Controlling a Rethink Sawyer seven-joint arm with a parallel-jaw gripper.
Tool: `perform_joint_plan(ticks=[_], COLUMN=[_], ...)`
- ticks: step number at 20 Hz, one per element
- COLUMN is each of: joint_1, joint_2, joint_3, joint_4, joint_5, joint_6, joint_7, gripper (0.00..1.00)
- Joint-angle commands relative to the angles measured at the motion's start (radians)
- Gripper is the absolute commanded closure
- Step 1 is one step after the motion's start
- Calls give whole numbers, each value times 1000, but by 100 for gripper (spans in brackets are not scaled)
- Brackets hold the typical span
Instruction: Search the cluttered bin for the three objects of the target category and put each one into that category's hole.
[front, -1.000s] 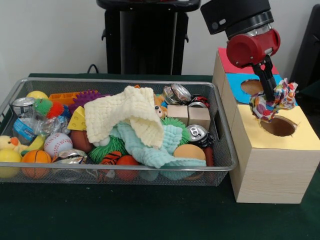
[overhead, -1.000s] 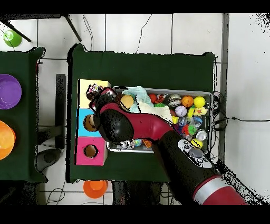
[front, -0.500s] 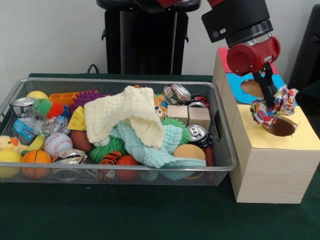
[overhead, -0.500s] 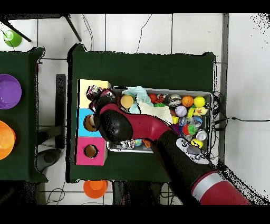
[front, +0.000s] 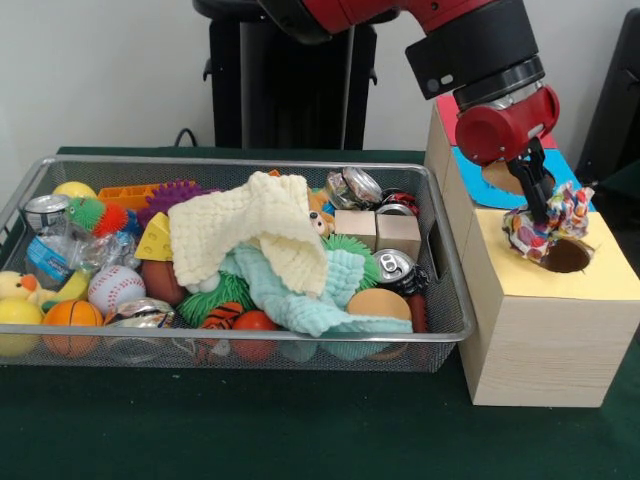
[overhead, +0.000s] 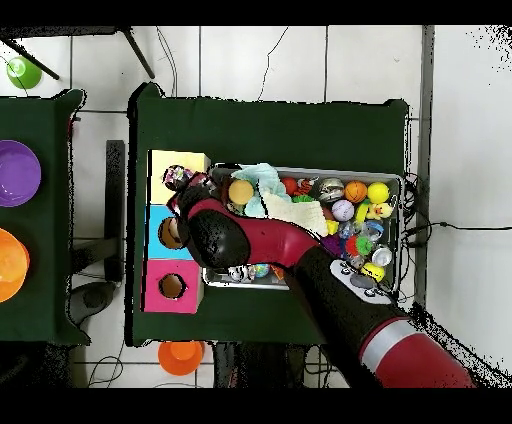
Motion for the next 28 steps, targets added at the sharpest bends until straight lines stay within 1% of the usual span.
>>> perform_joint_plan(ticks=[1, 9, 17, 20, 28], joint_1=[9, 19, 34, 38, 38], joint_2=[48, 78, 114, 116, 121], joint_3=[24, 15, -12, -21, -27], joint_4=[9, -1, -29, -35, -49], joint_5=[-50, -62, -87, -95, -96], joint_6=[-47, -74, -107, -117, -101], joint_7=[246, 246, 244, 243, 224], gripper=[100, 100, 100, 100, 100])
